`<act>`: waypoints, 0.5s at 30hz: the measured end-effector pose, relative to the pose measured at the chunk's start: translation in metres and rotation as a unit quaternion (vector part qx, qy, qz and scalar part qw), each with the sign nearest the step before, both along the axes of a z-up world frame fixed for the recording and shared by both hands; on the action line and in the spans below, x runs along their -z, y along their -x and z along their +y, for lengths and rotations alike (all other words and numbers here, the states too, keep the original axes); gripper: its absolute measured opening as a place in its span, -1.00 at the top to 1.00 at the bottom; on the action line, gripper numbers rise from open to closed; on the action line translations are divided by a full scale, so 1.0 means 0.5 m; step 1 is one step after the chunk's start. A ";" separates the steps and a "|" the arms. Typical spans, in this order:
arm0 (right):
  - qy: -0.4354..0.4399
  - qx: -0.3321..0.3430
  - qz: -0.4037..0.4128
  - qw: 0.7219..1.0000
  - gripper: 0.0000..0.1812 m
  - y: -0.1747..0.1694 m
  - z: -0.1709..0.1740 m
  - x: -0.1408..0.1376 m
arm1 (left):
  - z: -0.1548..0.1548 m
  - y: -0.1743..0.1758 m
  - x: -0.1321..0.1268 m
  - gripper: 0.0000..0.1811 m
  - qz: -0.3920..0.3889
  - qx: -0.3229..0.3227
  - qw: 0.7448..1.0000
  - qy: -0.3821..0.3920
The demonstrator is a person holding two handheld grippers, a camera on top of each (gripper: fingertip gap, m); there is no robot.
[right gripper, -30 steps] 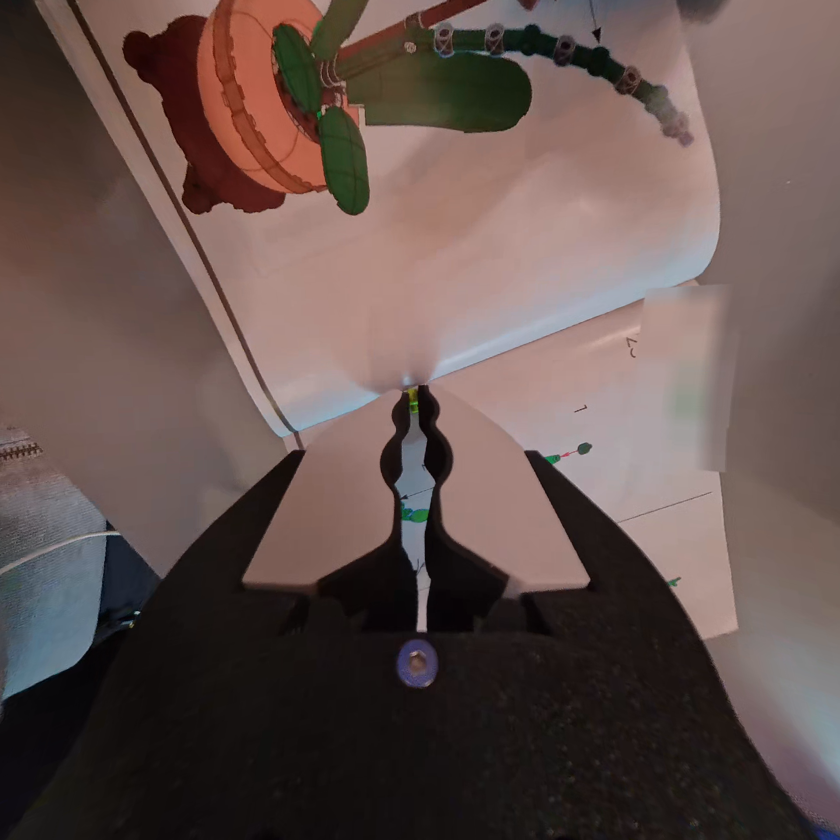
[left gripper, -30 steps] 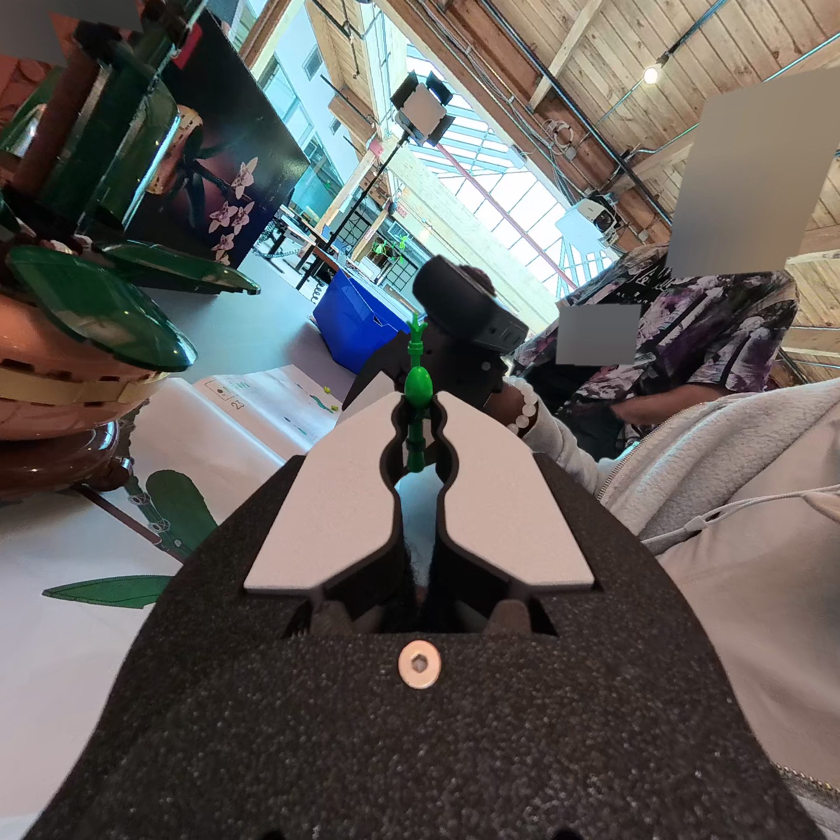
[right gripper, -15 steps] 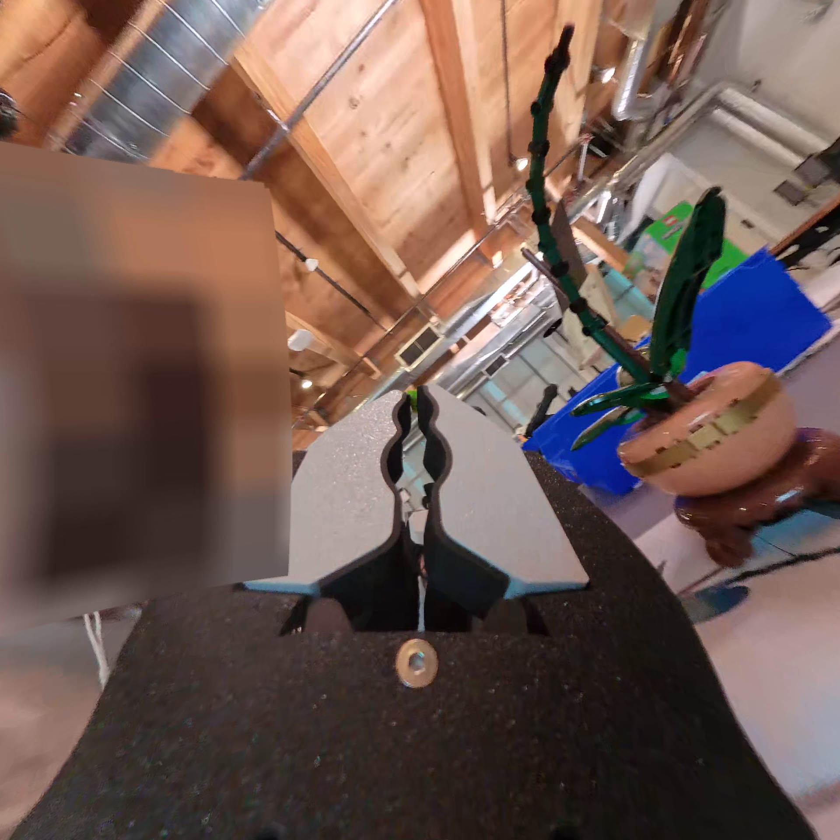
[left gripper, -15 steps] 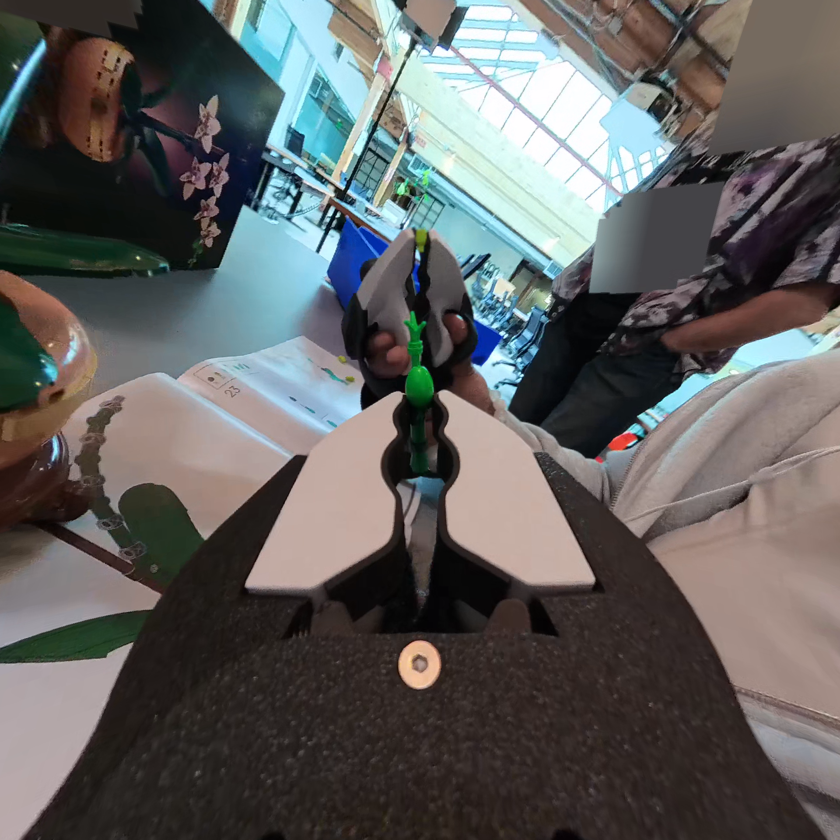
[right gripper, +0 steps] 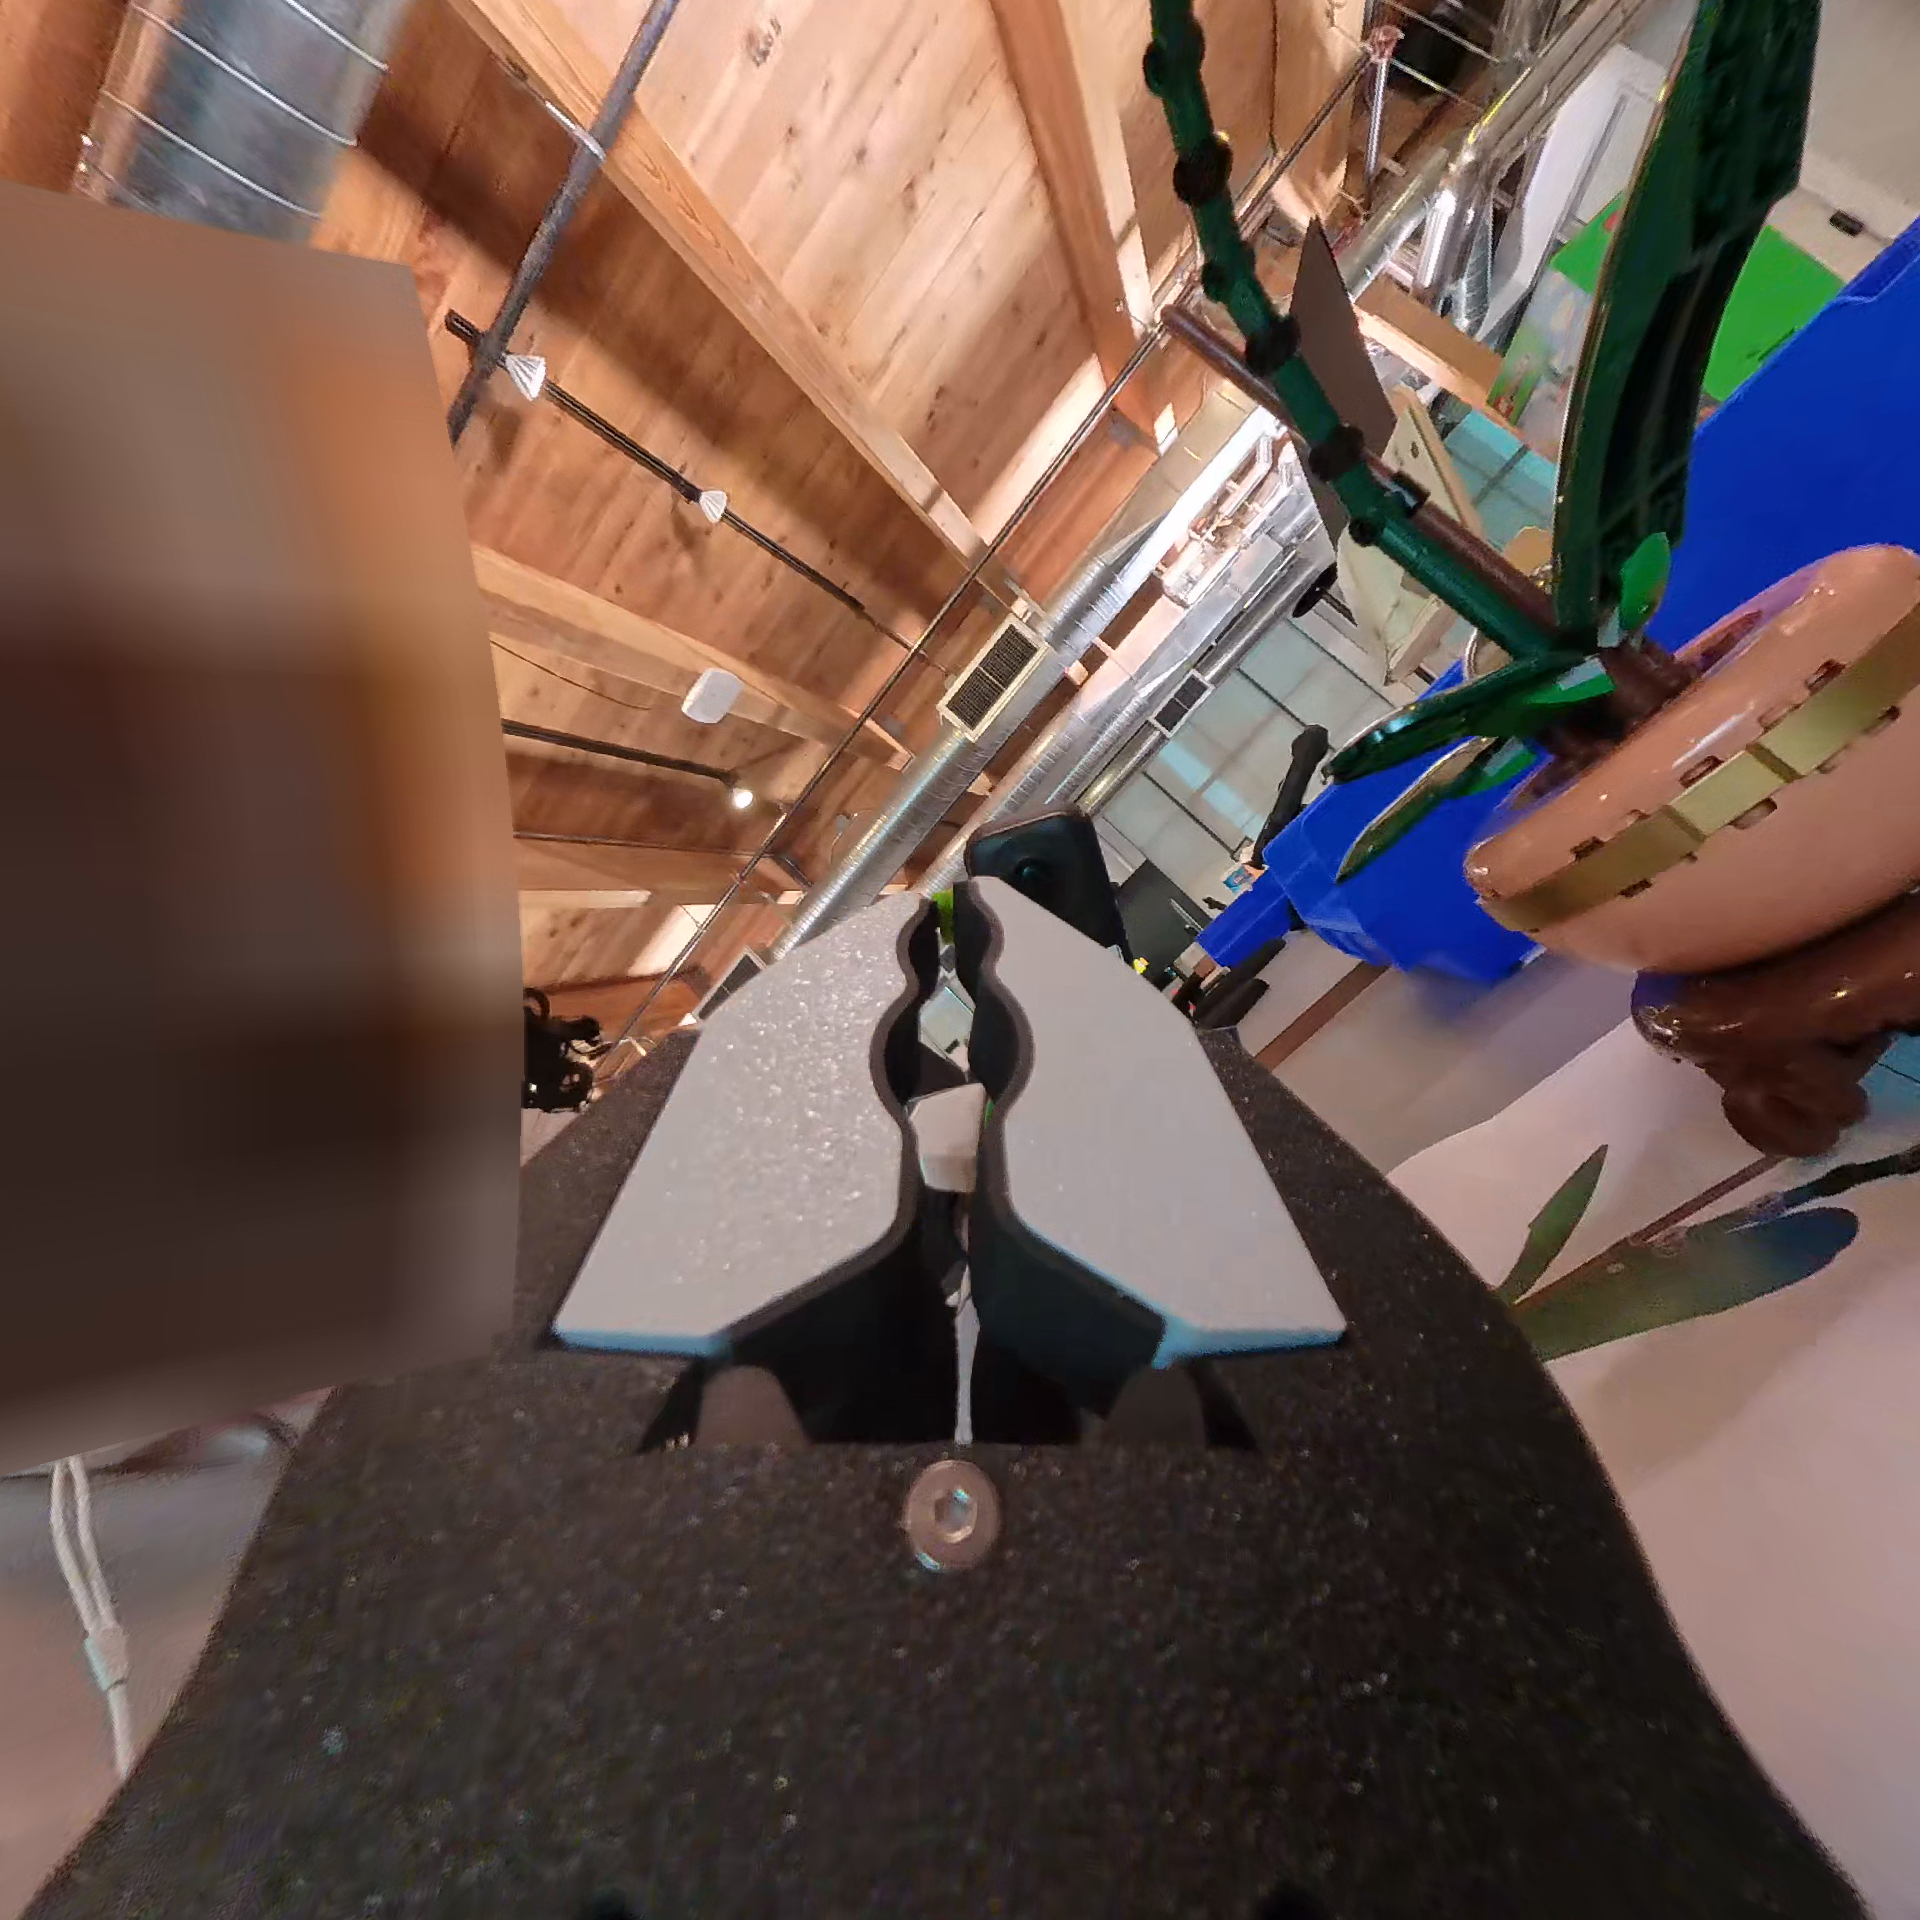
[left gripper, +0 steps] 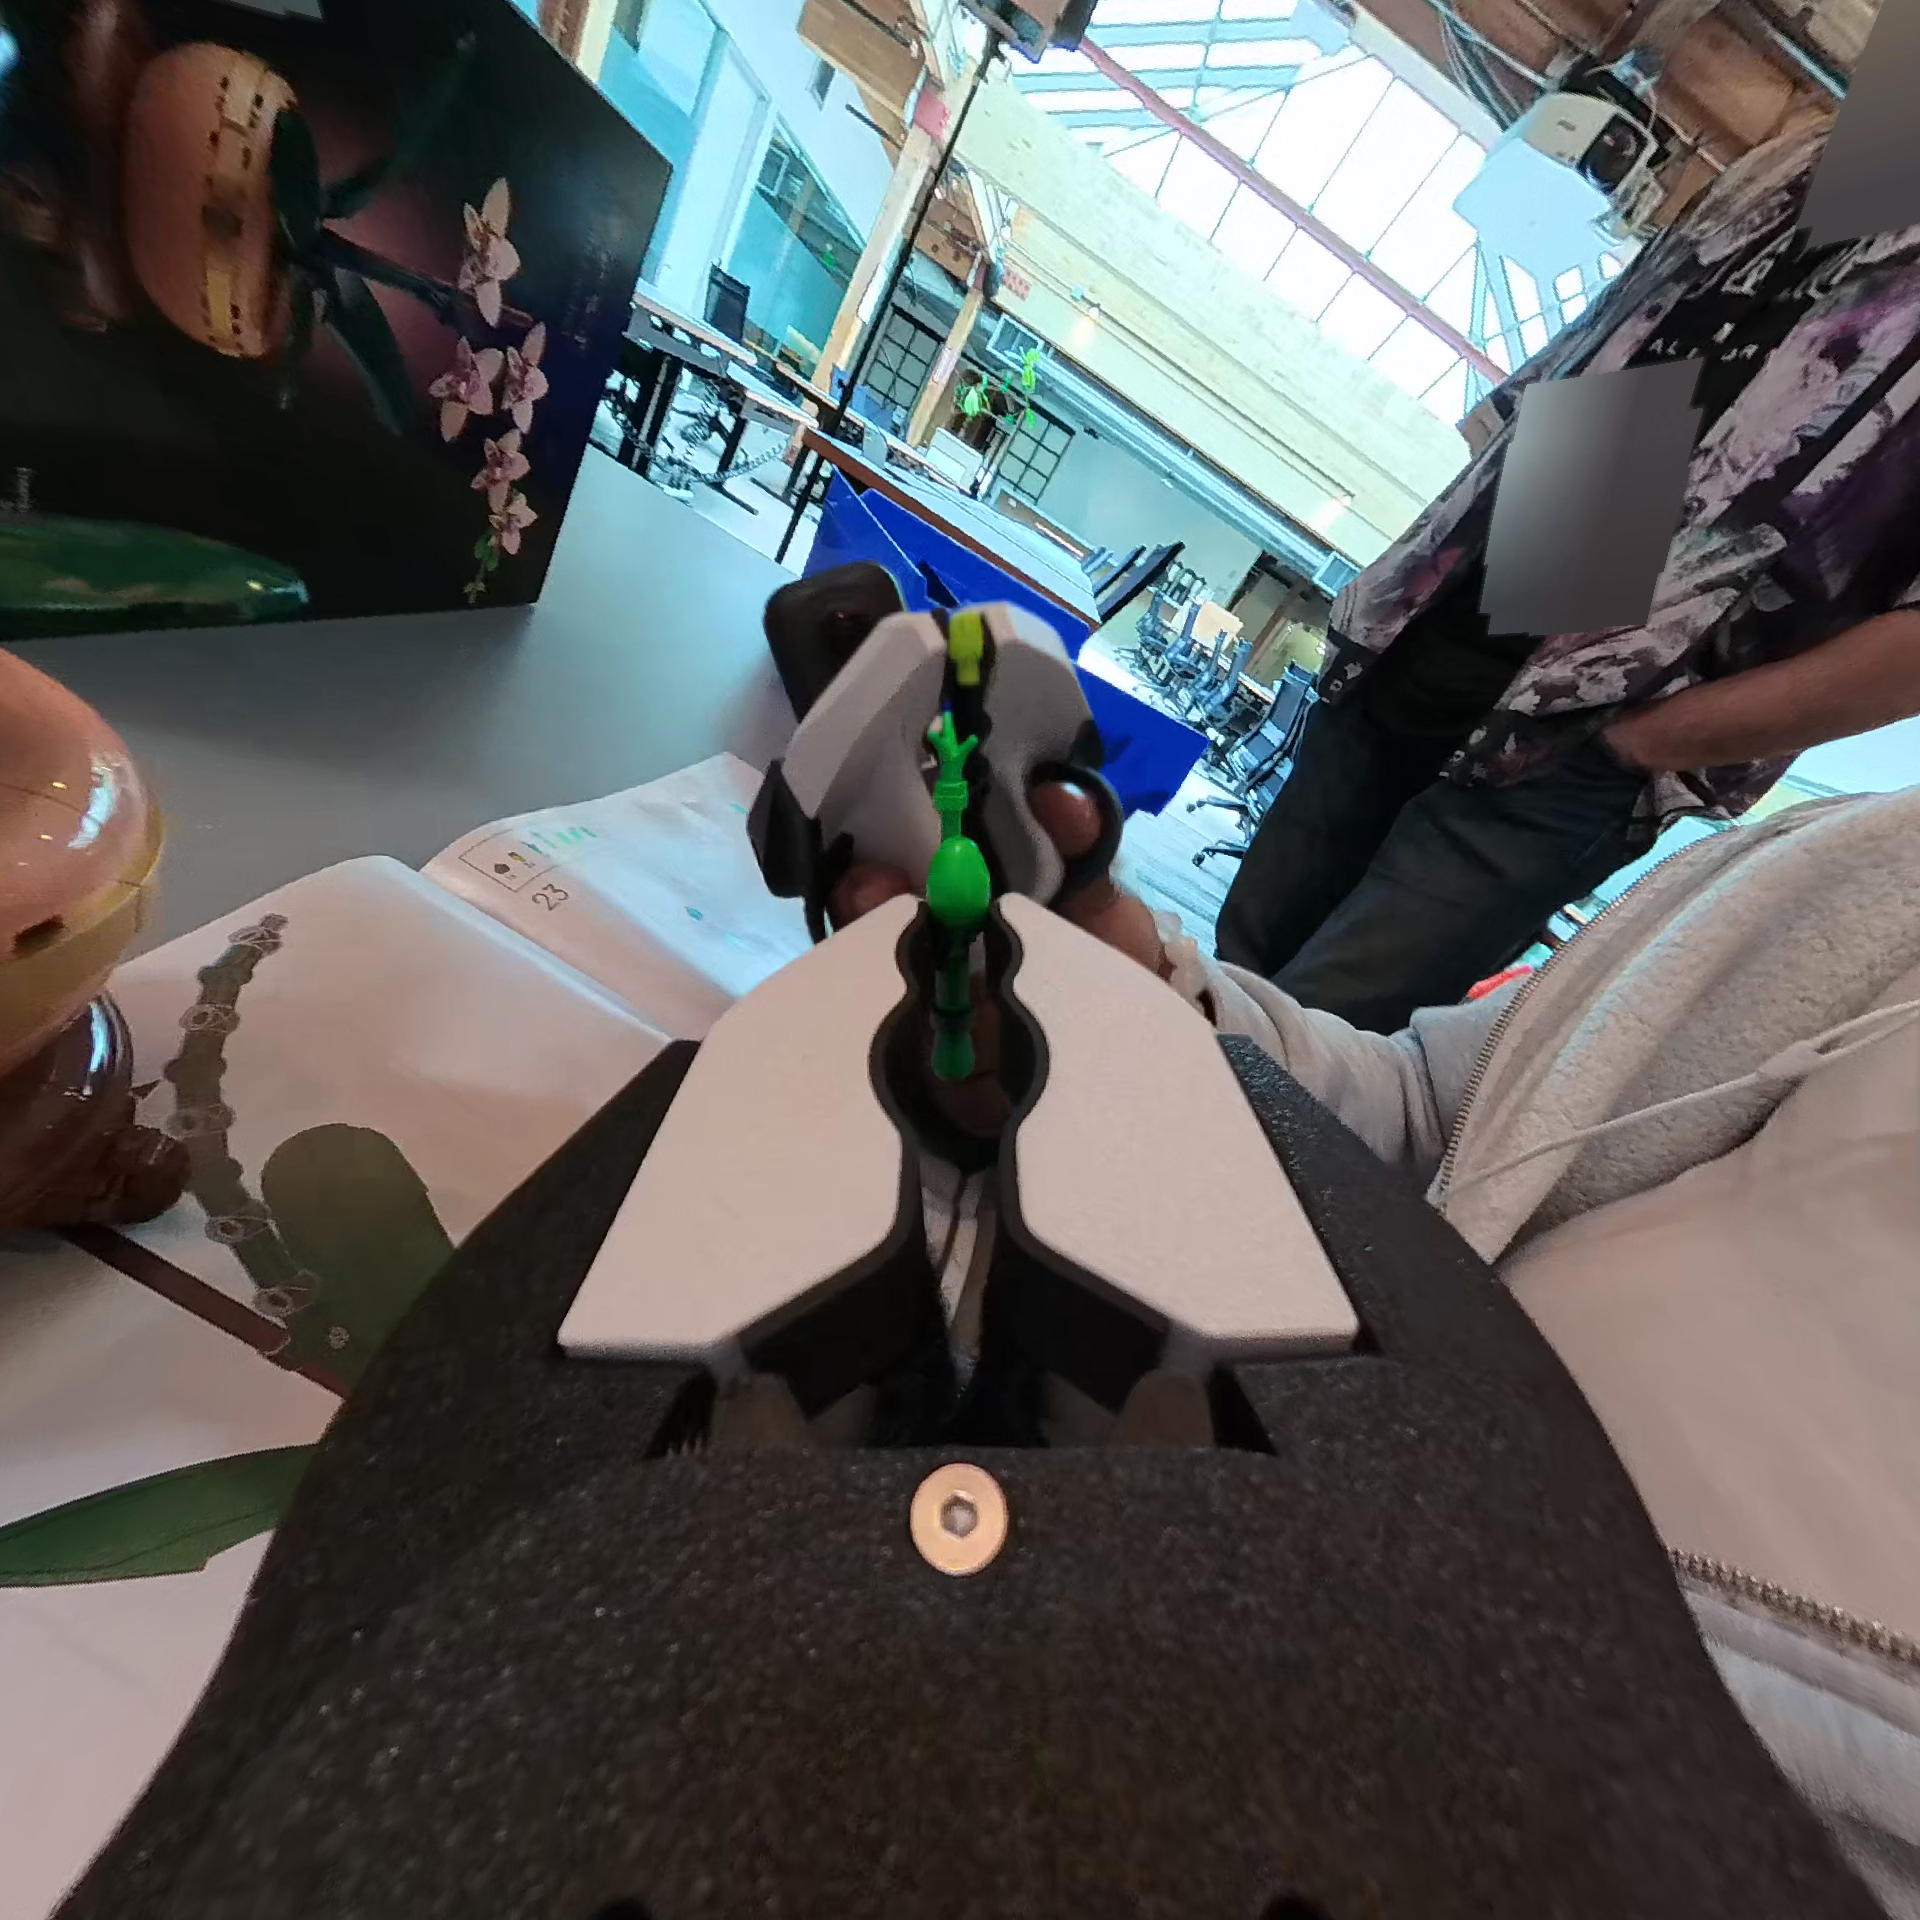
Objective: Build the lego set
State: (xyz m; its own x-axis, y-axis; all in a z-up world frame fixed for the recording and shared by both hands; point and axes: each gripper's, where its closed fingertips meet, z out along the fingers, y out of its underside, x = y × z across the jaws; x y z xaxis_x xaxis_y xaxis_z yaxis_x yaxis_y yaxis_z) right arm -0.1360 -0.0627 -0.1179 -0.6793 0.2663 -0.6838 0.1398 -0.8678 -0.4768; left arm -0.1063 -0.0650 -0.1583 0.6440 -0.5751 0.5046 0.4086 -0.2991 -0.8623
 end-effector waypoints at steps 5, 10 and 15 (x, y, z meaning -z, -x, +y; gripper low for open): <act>0.093 0.012 0.000 0.996 0.97 0.010 0.020 0.004 | 0.017 0.018 -0.002 0.91 0.000 -0.061 0.998 -0.008; 0.093 0.083 0.015 0.992 0.97 0.009 0.045 -0.001 | 0.032 0.024 -0.003 0.91 0.001 -0.116 0.993 -0.013; 0.085 0.109 0.009 0.990 0.97 0.018 0.044 0.001 | 0.037 0.023 -0.012 0.92 -0.014 -0.144 0.989 -0.023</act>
